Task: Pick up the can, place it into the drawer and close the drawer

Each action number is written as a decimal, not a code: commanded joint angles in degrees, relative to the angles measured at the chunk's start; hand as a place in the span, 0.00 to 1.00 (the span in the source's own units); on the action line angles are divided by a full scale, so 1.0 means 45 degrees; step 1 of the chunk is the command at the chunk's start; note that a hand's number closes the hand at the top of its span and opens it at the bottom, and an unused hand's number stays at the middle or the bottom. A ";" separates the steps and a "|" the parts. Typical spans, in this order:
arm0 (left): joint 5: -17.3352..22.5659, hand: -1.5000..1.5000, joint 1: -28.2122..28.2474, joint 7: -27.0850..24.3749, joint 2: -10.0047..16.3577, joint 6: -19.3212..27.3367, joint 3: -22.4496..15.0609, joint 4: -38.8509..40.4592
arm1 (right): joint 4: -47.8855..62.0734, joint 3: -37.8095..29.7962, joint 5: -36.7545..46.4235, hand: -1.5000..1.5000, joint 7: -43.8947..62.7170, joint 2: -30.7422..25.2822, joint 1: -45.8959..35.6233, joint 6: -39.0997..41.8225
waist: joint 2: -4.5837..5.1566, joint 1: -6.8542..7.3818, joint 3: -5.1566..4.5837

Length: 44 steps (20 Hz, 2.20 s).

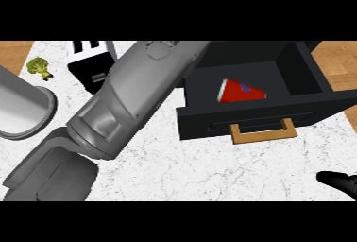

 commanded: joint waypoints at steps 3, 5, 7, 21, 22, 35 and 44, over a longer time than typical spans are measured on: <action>0.0811 0.00 -0.0096 -0.0146 0.0000 0.0415 0.0020 0.0149 | 0.0133 0.0507 0.1256 0.00 -0.0815 -0.0815 -0.0401 0.0533 | 0.0051 -0.0185 0.0005; 0.0925 0.00 -0.0333 -0.0342 0.0000 -0.0035 0.0284 0.0234 | 0.0787 0.0891 0.2300 0.00 -0.1249 -0.1095 -0.0981 0.0457 | 0.0081 0.0229 -0.0011; 0.1318 0.00 0.0057 -0.0780 0.0000 -0.0078 0.0322 -0.0080 | 0.1023 0.1561 0.3041 0.00 -0.1410 -0.1320 -0.1138 0.0668 | 0.0104 0.0160 -0.0012; 0.1403 0.00 -0.0359 -0.1140 0.0040 -0.0353 0.0295 0.0581 | 0.6237 0.4385 0.8994 0.00 -0.2763 -0.1811 -0.4101 -0.0696 | -0.0094 0.1311 -0.0038; 0.1371 0.00 -0.0246 -0.1434 0.0003 -0.0104 0.0296 0.0692 | 0.6595 0.4455 0.9057 0.00 -0.3456 -0.1717 -0.3693 -0.0973 | -0.0095 0.1085 -0.0024; 0.1075 0.00 -0.0339 -0.0388 0.0927 -0.0582 0.0681 0.0124 | 1.4276 0.5129 1.2526 0.00 -0.5072 -0.0249 -0.6535 -0.4752 | -0.0233 0.1607 -0.0031; 0.0813 0.00 0.0583 0.0160 0.1904 -0.1105 0.0607 -0.0942 | 1.9036 0.3508 1.3144 0.00 -0.5744 -0.0364 -0.9403 -0.7803 | -0.0202 0.2043 -0.0026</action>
